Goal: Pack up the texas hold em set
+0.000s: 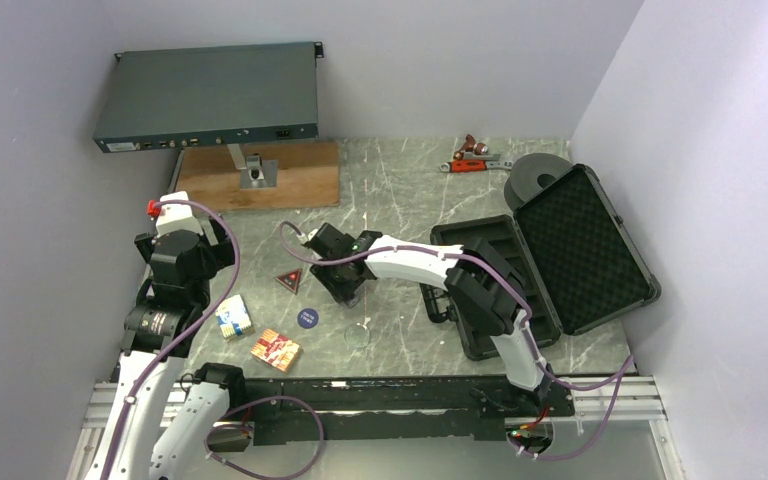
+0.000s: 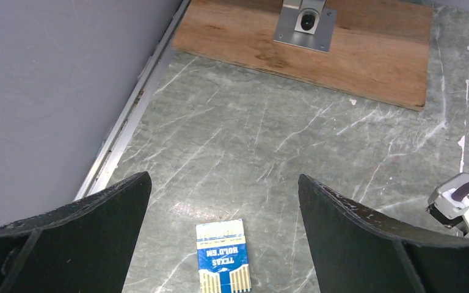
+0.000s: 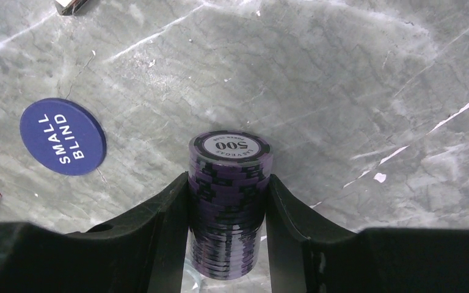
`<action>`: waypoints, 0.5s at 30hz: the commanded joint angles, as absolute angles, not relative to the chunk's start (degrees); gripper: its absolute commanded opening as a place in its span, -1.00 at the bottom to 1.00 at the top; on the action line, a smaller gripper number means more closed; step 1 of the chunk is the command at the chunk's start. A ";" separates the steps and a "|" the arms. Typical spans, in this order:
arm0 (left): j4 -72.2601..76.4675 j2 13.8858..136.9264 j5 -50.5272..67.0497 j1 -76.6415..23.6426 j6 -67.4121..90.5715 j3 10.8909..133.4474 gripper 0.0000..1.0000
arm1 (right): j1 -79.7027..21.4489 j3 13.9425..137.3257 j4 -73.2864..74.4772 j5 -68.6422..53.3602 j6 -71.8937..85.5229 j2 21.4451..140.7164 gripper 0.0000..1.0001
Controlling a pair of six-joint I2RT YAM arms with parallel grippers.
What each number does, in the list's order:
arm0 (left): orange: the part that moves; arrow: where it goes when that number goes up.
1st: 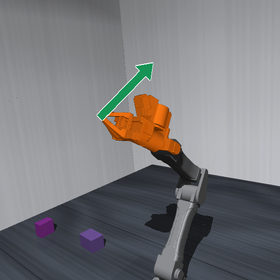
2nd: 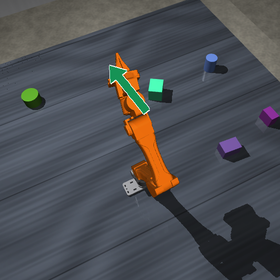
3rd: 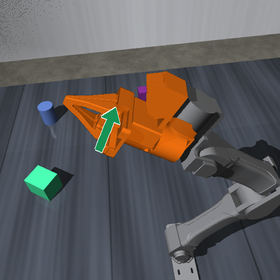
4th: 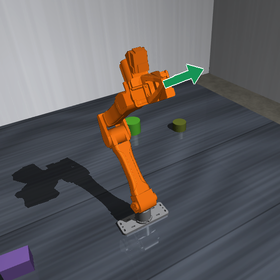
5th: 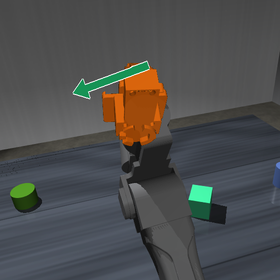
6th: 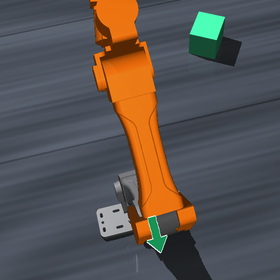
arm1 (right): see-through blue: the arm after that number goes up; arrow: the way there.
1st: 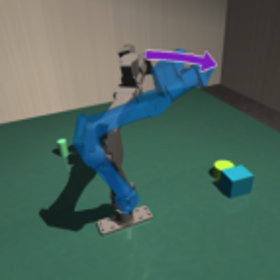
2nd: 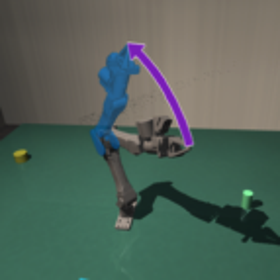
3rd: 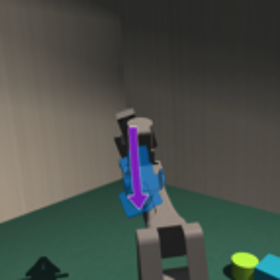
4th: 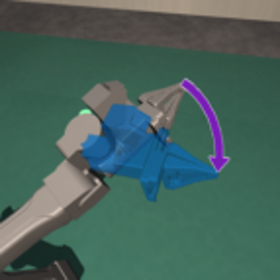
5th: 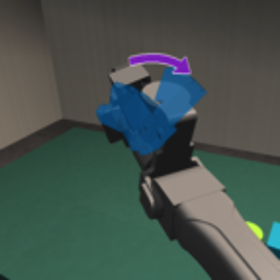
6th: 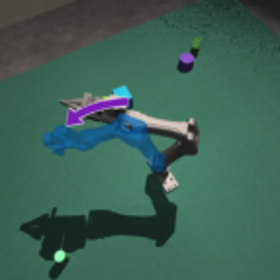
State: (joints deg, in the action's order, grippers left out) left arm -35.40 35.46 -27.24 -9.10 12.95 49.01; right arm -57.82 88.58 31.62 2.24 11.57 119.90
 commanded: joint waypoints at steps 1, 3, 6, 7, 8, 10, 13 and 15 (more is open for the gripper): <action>-34.47 35.15 -27.03 -9.05 12.98 50.71 0.94 | -58.10 92.28 32.96 3.30 7.20 113.91 -1.00; -34.45 35.10 -26.98 -9.05 12.99 50.71 0.94 | -58.10 91.98 33.02 3.69 5.13 112.66 -1.00; -34.30 35.00 -26.82 -9.05 12.91 50.63 0.94 | -58.10 89.99 31.79 3.95 2.54 110.01 -1.00; -34.28 35.04 -26.73 -9.05 12.86 50.63 0.94 | -58.10 89.20 31.27 3.89 1.66 109.00 -1.00; -34.30 35.04 -26.72 -9.05 12.90 50.63 0.94 | -58.03 88.50 30.85 3.63 0.77 107.72 -1.00; -34.21 35.14 -26.36 -9.05 12.94 50.60 0.94 | -57.94 87.01 29.95 3.79 -0.26 105.66 -1.00; -34.10 35.48 -25.57 -9.05 12.91 50.62 0.94 | -57.77 84.90 27.88 6.17 -2.41 102.76 -1.00; -34.10 35.67 -25.36 -9.05 12.95 50.71 0.93 | -57.35 83.90 27.08 8.60 -2.27 101.45 -1.00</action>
